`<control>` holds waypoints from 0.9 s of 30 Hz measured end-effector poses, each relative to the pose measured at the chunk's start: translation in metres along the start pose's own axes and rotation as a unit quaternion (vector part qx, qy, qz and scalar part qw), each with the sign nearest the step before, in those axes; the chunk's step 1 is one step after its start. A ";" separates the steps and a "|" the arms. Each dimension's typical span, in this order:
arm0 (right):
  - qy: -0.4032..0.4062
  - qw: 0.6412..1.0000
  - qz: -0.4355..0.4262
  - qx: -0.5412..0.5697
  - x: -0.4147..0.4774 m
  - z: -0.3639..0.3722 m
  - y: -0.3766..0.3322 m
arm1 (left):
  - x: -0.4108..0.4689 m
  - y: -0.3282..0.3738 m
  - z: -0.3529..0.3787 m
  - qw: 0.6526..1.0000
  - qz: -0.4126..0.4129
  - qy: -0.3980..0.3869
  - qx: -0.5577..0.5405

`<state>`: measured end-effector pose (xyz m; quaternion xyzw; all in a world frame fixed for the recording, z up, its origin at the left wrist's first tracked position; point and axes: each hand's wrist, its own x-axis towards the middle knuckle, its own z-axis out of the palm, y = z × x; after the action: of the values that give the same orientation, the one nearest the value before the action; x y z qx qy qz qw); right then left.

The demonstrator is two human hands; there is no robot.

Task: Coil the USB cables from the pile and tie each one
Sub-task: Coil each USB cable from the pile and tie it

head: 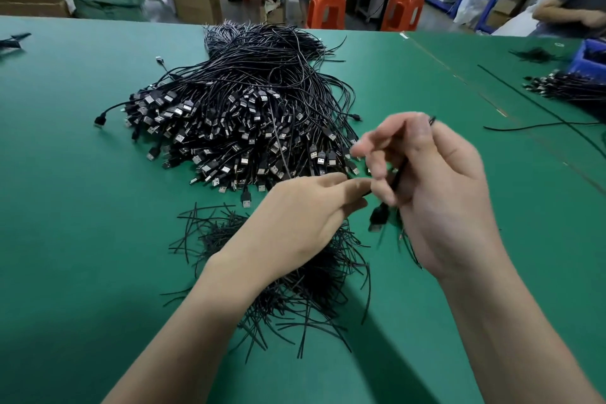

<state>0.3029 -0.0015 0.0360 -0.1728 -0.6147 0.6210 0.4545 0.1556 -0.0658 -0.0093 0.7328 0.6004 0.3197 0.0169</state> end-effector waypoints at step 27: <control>-0.013 0.989 0.030 0.147 0.000 0.004 -0.008 | -0.002 0.001 0.001 0.988 -0.021 0.018 -0.150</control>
<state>0.3024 -0.0051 0.0447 -0.1141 -0.5171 0.7204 0.4480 0.1568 -0.0674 -0.0106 0.7037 0.5606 0.4188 0.1230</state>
